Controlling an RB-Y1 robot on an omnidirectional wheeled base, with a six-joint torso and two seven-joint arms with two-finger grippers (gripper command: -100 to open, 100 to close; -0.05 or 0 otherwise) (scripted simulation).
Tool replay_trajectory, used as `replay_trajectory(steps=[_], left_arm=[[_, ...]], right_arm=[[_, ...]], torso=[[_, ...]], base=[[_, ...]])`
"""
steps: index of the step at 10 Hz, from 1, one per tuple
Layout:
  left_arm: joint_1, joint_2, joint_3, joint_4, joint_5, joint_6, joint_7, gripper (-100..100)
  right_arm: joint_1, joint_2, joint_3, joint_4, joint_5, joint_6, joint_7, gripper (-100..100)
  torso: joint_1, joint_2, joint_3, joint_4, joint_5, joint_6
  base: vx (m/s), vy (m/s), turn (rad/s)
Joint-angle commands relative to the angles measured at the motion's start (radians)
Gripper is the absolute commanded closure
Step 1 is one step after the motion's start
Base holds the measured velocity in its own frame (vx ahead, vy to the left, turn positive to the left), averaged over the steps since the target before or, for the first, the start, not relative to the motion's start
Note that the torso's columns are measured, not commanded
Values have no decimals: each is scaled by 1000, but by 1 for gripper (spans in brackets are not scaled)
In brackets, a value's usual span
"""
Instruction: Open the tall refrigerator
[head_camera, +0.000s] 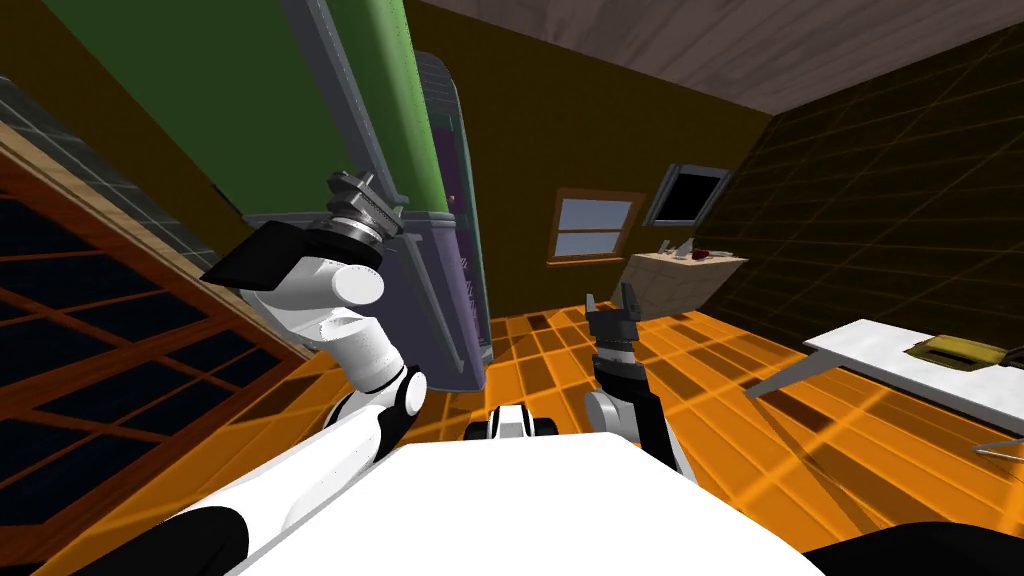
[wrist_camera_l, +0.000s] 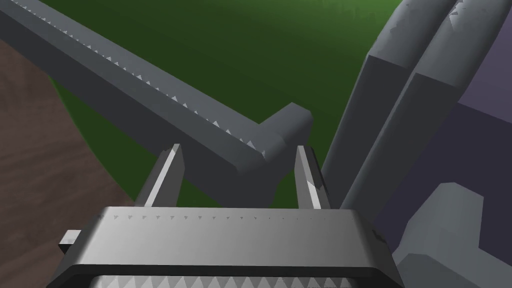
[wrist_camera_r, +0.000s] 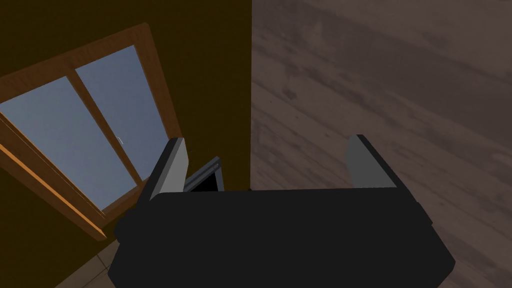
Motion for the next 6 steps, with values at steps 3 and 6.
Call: replay_trajectory(steps=[3, 6], left_arm=[[-4, 34, 44, 52, 93, -27, -44, 100], [-6, 57, 73, 86, 155, -45, -74, 100]], right_arm=[[0, 0, 0, 0, 0, 0, 0, 0], [0, 0, 0, 0, 0, 0, 0, 0]], torso=[[7, 6, 4, 0, 4, -1], [11, 6, 3, 2, 5, -5]], base=[[-268, 212, -278], [-281, 180, -242]])
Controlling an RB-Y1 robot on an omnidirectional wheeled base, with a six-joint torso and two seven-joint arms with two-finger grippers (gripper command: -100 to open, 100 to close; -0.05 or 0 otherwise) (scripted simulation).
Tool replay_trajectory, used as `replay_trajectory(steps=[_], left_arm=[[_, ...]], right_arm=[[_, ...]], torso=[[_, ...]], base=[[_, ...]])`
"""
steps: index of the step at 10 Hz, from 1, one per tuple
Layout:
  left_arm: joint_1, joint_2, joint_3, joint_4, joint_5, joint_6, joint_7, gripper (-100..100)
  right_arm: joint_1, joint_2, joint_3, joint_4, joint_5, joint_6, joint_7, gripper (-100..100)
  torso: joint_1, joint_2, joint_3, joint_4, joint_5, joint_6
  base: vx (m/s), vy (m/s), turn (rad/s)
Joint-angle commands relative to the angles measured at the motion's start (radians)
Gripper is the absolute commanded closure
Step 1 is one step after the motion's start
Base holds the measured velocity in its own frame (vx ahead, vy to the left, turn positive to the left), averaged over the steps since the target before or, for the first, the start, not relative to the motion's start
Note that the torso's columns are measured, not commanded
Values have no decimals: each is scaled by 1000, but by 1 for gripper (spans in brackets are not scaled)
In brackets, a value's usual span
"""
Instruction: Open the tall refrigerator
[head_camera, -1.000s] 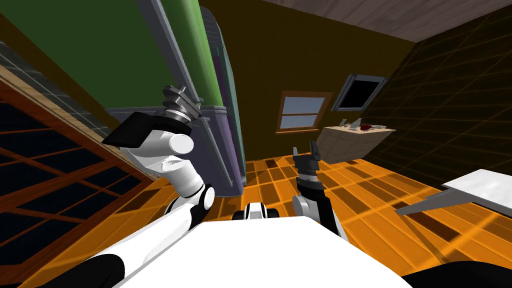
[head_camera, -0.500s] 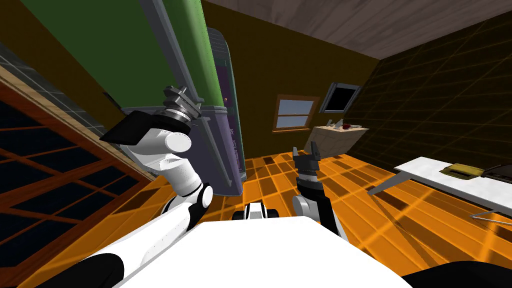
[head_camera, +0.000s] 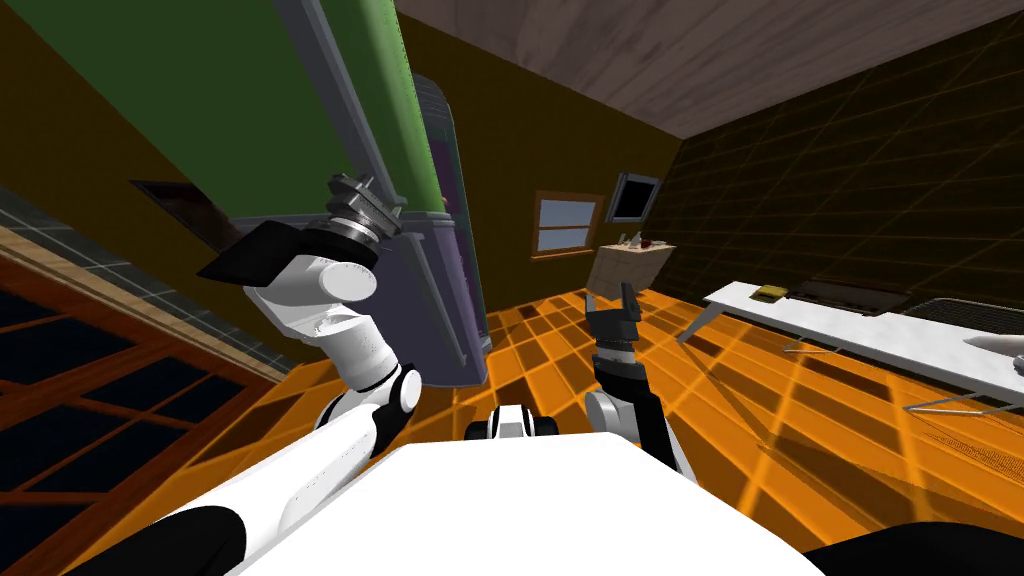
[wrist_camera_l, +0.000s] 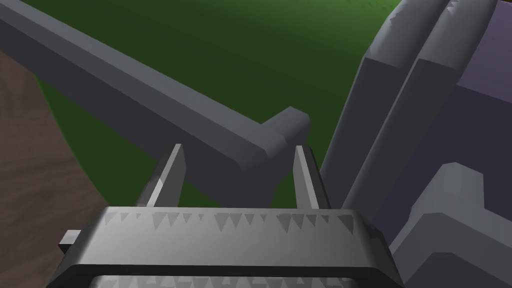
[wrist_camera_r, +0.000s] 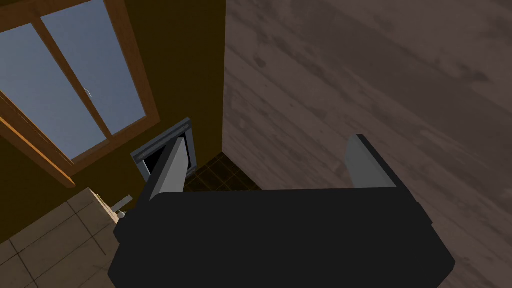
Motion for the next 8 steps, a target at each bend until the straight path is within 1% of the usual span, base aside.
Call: replay_trajectory(steps=[1, 2, 3, 4, 5, 6, 7, 8], left_arm=[[-3, 17, 26, 20, 35, -15, -17, 100], [-4, 29, 41, 37, 66, -24, -32, 100], [-4, 29, 41, 37, 66, -24, -32, 100], [-5, 40, 56, 54, 97, -33, -47, 100], [-5, 40, 56, 54, 97, -33, -47, 100], [-6, 51, 70, 71, 128, -42, -61, 100], [-8, 63, 85, 89, 159, -51, -76, 100], [-8, 63, 85, 89, 159, -51, -76, 100]], right_arm=[[0, 0, 0, 0, 0, 0, 0, 0], [0, 0, 0, 0, 0, 0, 0, 0], [0, 0, 0, 0, 0, 0, 0, 0], [0, 0, 0, 0, 0, 0, 0, 0], [0, 0, 0, 0, 0, 0, 0, 0], [0, 0, 0, 0, 0, 0, 0, 0], [0, 0, 0, 0, 0, 0, 0, 0], [0, 0, 0, 0, 0, 0, 0, 0]], torso=[[0, -1, -1, 0, -1, 2], [1, -2, -2, 0, -1, 0], [2, 0, -2, 0, 0, 1], [1, -2, -2, 1, -1, 0], [3, 2, 0, 2, 0, 1], [2, 2, 0, 3, -1, -1], [1, 3, 1, 2, -1, 2], [-1, 7, 4, 2, -2, 3]], base=[[-225, 140, -121], [-251, 135, -201], [-207, 114, -138], [-264, 129, -208], [-232, 121, -145], [-244, 128, -262], [-363, 152, -376], [-301, 161, -123]])
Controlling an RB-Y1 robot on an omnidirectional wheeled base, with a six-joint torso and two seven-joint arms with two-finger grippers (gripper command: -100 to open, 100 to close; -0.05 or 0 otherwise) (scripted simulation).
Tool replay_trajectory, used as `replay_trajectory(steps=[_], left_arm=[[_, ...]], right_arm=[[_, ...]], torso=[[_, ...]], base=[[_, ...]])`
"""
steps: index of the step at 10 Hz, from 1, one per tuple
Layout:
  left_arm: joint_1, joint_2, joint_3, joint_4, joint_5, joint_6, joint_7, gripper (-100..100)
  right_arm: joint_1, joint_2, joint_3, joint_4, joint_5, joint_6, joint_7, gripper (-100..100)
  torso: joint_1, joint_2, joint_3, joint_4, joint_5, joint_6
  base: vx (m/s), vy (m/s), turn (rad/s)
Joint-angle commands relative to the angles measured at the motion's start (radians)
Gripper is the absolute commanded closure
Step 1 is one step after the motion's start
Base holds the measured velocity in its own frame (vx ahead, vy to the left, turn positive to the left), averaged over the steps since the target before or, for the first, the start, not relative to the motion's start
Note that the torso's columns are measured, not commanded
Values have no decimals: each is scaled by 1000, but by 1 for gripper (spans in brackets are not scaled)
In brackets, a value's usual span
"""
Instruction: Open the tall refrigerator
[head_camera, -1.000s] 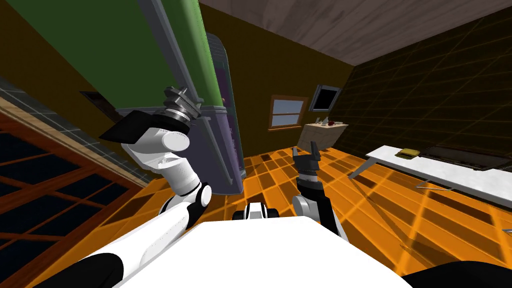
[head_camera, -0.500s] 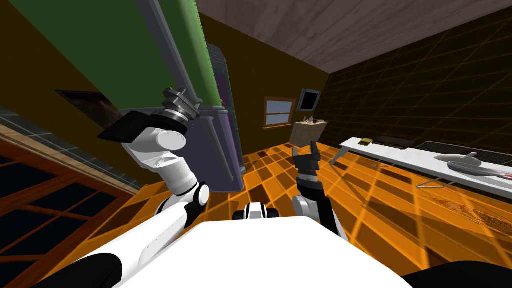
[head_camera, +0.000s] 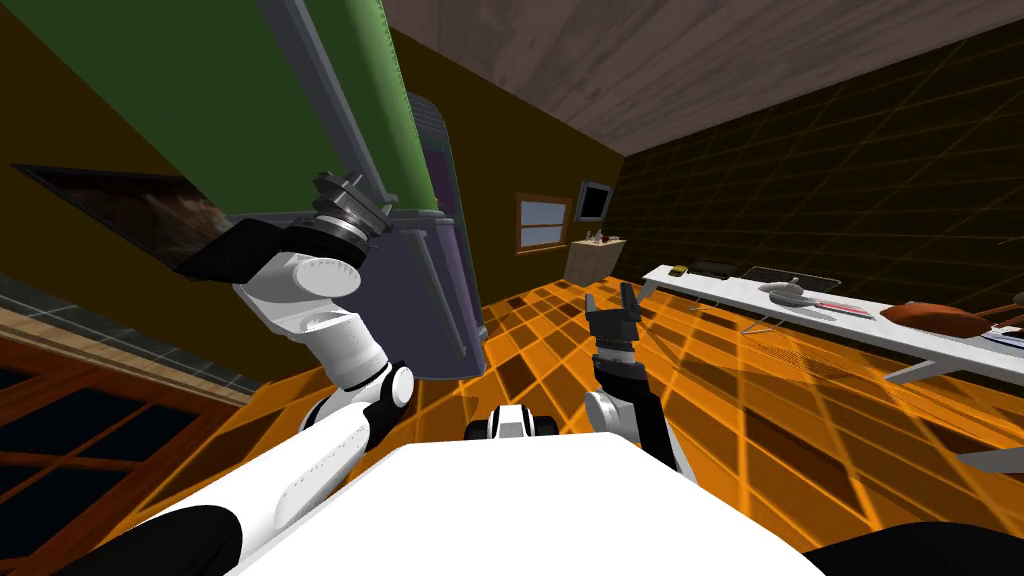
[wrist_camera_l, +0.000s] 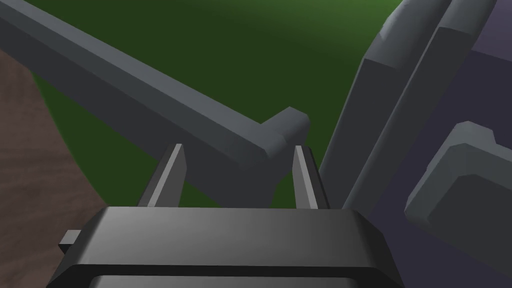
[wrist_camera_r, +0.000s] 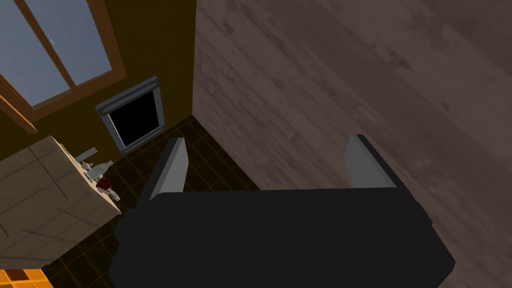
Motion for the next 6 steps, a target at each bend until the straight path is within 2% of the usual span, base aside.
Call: replay_trajectory(steps=[1, 2, 4, 5, 6], left_arm=[[-2, 16, 26, 28, 46, -26, -26, 100], [1, 9, 13, 21, 34, -10, -16, 100], [7, -4, 10, -19, 88, 24, -2, 100], [7, -4, 10, -19, 88, 24, -2, 100], [9, -10, 9, -42, 114, 41, 6, 100]], right_arm=[[0, 0, 0, 0, 0, 0, 0, 0], [0, 0, 0, 0, 0, 0, 0, 0], [1, 0, 0, 0, 0, 0, 0, 0], [1, 0, 0, 0, 0, 0, 0, 0], [1, 0, 0, 0, 0, 0, 0, 0]], torso=[[0, -3, -1, 1, 0, -3], [-2, -3, -2, 1, -1, -1], [-8, -12, -8, -3, -5, 2], [-4, -8, -6, -2, -4, 2], [-3, -9, -6, -1, -2, 0]], base=[[-326, 140, -209], [-172, 54, -78], [-152, 187, -24], [-140, 197, -47], [-137, 164, -13]])
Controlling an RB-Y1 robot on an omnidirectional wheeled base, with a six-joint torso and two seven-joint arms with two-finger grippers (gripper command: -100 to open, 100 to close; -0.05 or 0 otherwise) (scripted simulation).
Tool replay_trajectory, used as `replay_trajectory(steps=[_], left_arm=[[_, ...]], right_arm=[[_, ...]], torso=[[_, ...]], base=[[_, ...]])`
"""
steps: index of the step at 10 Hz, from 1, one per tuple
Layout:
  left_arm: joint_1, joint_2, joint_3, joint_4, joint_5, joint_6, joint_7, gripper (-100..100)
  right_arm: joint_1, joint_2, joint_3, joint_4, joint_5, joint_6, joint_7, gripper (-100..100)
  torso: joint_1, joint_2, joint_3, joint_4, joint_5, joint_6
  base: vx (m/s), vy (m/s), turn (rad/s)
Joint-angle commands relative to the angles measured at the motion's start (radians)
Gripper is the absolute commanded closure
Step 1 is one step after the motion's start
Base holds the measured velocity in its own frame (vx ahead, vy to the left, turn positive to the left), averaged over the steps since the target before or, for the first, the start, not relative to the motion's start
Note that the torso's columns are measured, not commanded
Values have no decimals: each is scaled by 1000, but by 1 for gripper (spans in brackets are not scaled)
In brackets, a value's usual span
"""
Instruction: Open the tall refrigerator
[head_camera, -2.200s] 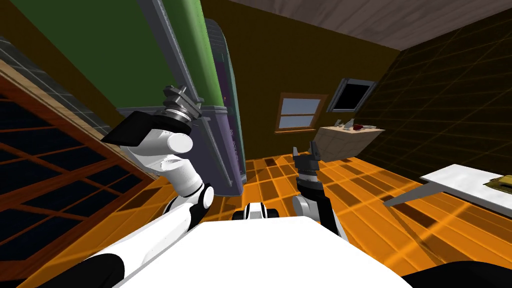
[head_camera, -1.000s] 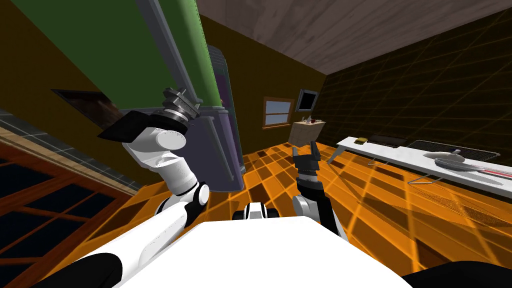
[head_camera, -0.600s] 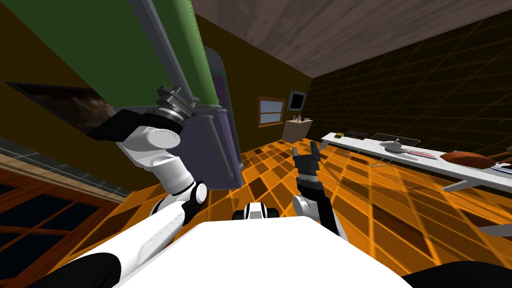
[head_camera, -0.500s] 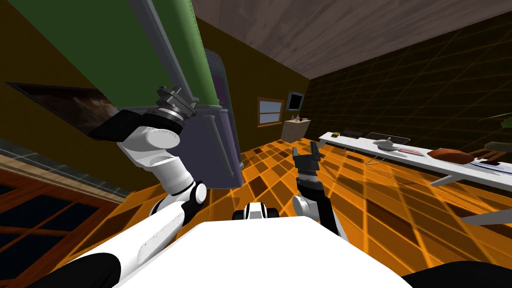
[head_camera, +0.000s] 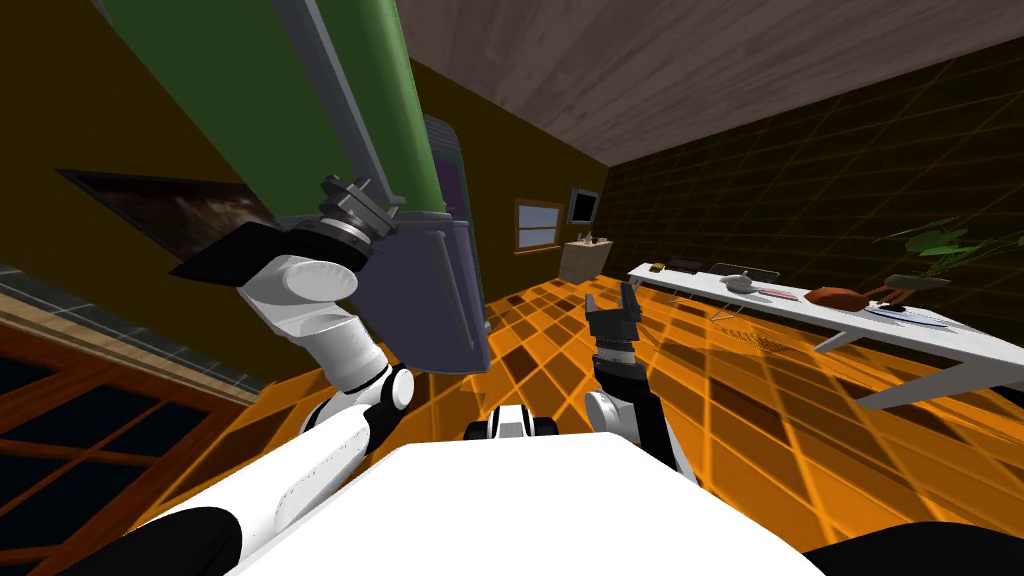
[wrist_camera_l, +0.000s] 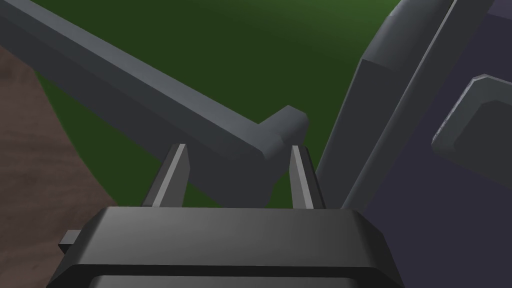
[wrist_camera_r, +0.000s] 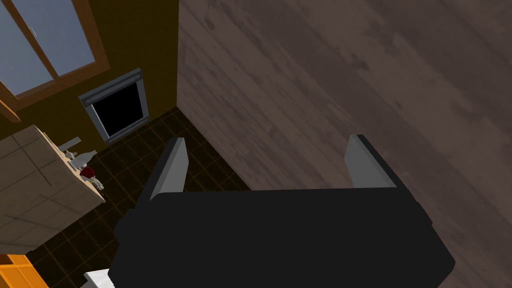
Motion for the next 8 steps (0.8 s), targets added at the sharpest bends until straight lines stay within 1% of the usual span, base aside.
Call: replay_trajectory(steps=[1, 2, 3, 4, 6, 7, 8], left_arm=[[-4, -6, 6, -44, 55, 30, 19, 100], [-4, -6, 6, -44, 55, 30, 19, 100], [-3, -12, 5, -67, 81, 46, 28, 100], [-3, -12, 5, -67, 81, 46, 28, 100], [0, -24, 3, -111, 133, 79, 44, 100], [0, -24, 3, -111, 133, 79, 44, 100], [2, -30, 2, -133, 158, 95, 52, 100]], right_arm=[[0, 0, 0, 0, 0, 0, 0, 0], [0, 0, 0, 0, 0, 0, 0, 0], [0, 0, 0, 0, 0, 0, 0, 0], [0, 0, 0, 0, 0, 0, 0, 0], [0, 0, 0, 0, 0, 0, 0, 0], [0, 0, 0, 0, 0, 0, 0, 0], [0, 0, 0, 0, 0, 0, 0, 0]], torso=[[1, 1, 0, 2, 0, -1], [3, 3, 1, 3, 0, 0], [6, 1, -1, 4, 1, -2], [8, 4, 0, 5, 1, -3], [10, 5, 1, 5, 2, -4], [10, 4, 1, 6, 2, -3], [9, -1, -3, 4, 2, -4]], base=[[-143, 204, -14], [-104, 199, -33], [-170, 189, -25], [-141, 160, -14], [-175, 231, -16], [-101, 217, -22], [-137, 242, 0]])
